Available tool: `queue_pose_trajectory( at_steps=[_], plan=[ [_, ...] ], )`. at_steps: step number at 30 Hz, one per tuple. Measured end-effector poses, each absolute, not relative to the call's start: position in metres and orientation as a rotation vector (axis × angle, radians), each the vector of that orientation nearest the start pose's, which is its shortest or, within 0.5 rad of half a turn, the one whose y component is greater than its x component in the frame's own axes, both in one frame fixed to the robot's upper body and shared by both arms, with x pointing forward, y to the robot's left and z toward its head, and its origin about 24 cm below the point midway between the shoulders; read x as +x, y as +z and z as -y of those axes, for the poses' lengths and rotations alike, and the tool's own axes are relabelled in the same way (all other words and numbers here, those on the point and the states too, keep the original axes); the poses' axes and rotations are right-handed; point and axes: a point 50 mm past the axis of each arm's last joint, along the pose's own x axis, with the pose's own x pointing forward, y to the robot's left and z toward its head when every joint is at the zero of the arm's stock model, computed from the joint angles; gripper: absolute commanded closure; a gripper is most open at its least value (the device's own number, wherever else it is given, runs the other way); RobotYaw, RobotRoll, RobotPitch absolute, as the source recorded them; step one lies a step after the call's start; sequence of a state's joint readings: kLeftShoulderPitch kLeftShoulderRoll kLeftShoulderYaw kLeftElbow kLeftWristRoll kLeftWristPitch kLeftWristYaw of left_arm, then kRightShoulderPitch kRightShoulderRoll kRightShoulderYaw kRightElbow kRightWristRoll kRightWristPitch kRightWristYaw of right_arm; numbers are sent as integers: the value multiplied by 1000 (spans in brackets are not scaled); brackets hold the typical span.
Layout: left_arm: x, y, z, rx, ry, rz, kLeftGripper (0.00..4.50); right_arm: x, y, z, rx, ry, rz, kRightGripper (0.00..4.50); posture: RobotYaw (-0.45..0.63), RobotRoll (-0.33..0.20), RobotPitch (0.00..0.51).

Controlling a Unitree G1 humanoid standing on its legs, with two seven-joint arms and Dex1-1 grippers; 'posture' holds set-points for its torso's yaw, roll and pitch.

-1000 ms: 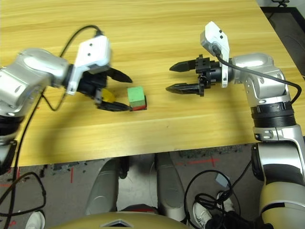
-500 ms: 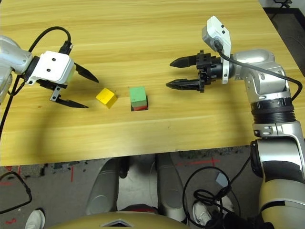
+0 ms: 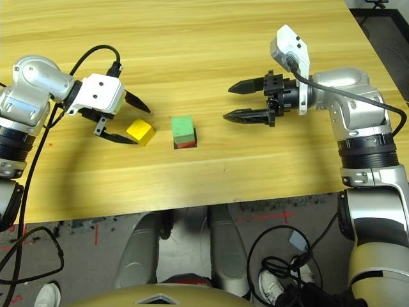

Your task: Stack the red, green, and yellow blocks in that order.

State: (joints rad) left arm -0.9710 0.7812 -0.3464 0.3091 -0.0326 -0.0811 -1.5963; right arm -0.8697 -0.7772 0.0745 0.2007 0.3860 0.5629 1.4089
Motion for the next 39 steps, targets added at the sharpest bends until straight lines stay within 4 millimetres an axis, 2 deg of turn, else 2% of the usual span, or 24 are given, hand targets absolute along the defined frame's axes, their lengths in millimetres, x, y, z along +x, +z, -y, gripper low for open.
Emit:
queue_pose_trajectory(
  at_steps=[1,4,9,10,14,17,22,24,31,39],
  plan=[
    [323,232,-170,1173,-1527,-189,28,318,246,198,-368,1314,-161,0,84,-50,317],
    [323,223,-173,1152,-1530,-225,570,318,246,199,-364,1310,-164,0,90,-49,316],
    [320,216,-179,1133,-1512,-290,2250,318,246,199,-363,1305,-164,0,106,-42,309],
    [319,218,-180,1137,-1504,-295,2471,319,246,198,-363,1305,-163,0,108,-41,307],
    [318,221,-182,1115,-1473,-331,2457,319,246,196,-365,1312,-150,0,124,-35,299],
    [319,231,-192,1037,-1389,-409,2457,321,246,198,-359,1307,-149,0,133,-28,294],
    [314,288,-195,964,-1203,-417,2457,323,246,198,-358,1306,-137,0,148,-21,290],
    [309,303,-191,946,-1157,-400,2457,323,248,197,-365,1306,-128,0,154,-20,287],
    [292,306,-162,807,-1164,-419,2457,327,246,199,-357,1298,-128,0,158,-22,285],
    [276,310,-136,771,-1203,-418,2457,327,246,198,-361,1298,-126,0,142,-26,287]
  ],
)
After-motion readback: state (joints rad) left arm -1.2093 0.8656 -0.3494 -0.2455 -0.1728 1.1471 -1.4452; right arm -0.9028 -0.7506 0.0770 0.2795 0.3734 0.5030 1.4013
